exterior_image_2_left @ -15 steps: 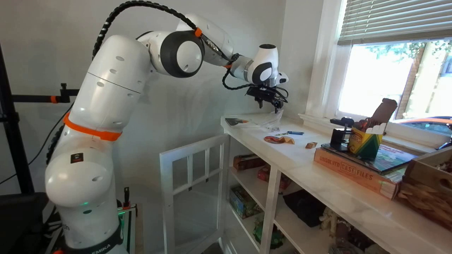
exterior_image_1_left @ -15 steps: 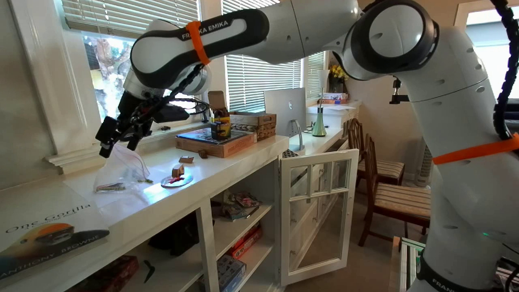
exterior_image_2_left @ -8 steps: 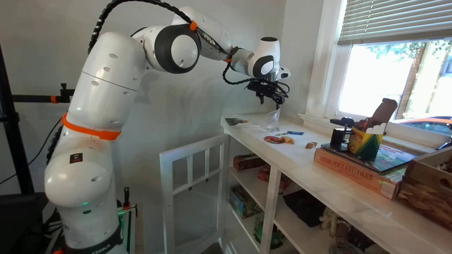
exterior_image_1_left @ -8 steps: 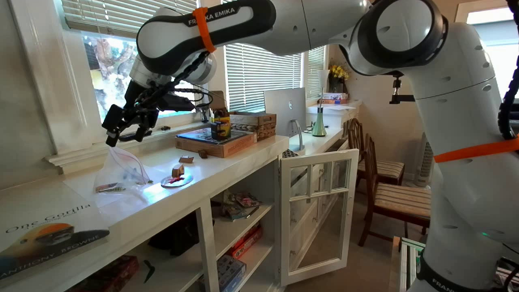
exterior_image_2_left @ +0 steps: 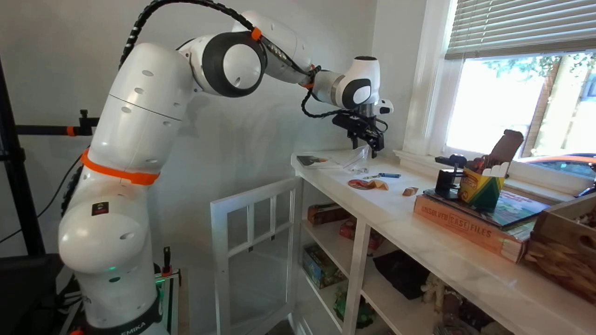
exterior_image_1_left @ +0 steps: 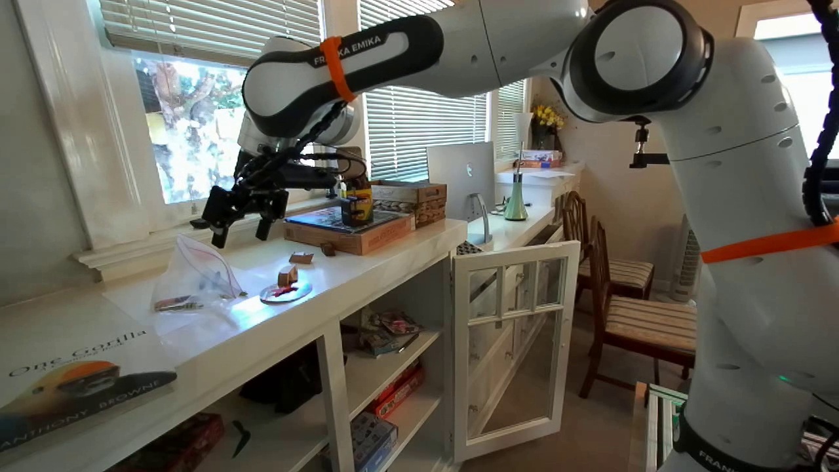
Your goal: Put the crayons inside the plastic
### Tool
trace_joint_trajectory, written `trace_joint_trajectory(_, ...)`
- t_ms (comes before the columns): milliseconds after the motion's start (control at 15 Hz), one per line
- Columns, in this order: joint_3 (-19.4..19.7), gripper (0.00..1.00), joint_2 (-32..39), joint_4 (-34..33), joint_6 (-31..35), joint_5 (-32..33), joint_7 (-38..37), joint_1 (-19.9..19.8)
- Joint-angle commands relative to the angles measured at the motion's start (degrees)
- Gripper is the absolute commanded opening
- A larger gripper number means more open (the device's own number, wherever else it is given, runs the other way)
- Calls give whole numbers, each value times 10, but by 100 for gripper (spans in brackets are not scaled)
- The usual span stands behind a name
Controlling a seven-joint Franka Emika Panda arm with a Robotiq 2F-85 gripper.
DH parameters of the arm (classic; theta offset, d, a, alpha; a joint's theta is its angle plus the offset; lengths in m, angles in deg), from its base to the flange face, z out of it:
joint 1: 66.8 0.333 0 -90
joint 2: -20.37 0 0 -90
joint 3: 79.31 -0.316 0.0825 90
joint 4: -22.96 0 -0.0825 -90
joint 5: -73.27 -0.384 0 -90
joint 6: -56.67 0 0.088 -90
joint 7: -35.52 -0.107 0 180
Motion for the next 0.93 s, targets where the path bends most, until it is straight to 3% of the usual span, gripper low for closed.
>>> trace_joint_trajectory(0, 17, 100, 6, 17, 4, 37, -52, 12)
trace_joint_trajectory(533, 34, 100, 37, 21, 35, 94, -119, 26)
trace_joint_trajectory(867, 38, 100, 57, 20, 94, 116, -121, 36)
